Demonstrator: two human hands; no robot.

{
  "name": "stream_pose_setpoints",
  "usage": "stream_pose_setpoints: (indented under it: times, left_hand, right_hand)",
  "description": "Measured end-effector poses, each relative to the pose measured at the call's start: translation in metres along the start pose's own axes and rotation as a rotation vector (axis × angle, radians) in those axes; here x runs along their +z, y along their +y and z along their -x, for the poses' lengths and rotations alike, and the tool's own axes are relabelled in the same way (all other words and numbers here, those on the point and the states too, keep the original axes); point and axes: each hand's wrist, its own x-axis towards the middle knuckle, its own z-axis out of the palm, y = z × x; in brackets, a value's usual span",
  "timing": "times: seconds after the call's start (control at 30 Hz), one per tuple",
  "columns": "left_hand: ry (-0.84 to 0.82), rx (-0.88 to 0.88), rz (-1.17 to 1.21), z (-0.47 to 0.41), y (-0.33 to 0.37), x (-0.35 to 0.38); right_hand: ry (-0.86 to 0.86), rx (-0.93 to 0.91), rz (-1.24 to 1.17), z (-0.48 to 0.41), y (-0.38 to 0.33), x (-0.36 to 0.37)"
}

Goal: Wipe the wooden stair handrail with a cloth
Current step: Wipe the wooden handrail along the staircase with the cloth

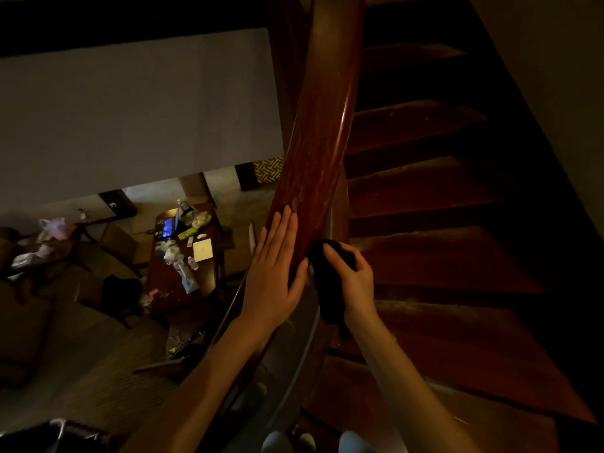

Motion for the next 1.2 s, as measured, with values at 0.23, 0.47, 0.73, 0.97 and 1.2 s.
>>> stream_pose_setpoints:
  times: [0.23, 0.47, 0.73, 0.97, 1.2]
  left_hand:
    - [0.034, -0.049, -0.044, -0.015, 0.005, 0.004]
    - [0.046, -0.11, -0.046, -0.014, 0.004, 0.003]
    - [0.07, -0.12, -0.053, -0.015, 0.008, 0.002]
    - [0.081, -0.142, -0.075, -0.014, 0.01, 0.006]
    - [0.082, -0.135, -0.074, -0.012, 0.006, 0.007]
  right_hand:
    - [-0.153, 0.092, -0.206, -0.03, -0.019, -0.014]
    - [-0.19, 0.028, -0.165, -0.035, -0.005, -0.015]
    - [-0.233, 0.012, -0.225, -0.032, -0.009, -0.014]
    - [-0.179, -0.017, -0.222, -0.024, -0.005, -0.006]
    - [0.019, -0.152, -0.239, -0.047, -0.038, 0.016]
